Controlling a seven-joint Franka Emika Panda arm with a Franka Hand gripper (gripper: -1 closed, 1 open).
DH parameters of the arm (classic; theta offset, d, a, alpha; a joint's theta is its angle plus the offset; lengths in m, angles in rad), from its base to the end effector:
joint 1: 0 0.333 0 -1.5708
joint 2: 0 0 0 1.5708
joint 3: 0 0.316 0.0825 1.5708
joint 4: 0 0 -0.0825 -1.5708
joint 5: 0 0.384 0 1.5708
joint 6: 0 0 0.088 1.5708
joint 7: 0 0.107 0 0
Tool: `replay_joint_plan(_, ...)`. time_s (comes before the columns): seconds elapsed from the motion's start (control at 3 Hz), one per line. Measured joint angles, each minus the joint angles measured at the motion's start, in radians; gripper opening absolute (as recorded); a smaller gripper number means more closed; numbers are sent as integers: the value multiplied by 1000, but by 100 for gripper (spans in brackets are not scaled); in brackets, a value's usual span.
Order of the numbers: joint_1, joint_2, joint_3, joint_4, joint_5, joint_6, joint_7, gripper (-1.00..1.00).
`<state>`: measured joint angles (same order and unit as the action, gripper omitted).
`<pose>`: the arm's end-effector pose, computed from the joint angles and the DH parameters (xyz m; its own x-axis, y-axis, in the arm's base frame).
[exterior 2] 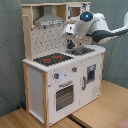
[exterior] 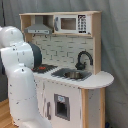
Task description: Play with the kitchen
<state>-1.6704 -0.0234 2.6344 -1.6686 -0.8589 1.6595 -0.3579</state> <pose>0.3832 0.4265 0.6092 0.2774 0.9049 -0.3229 0.7236 0.0243 0.6898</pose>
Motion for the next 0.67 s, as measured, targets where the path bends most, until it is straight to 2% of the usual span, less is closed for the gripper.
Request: replay_joint_plan(0.67, 73, -49, -1, 21, -191, -66, -39, 100)
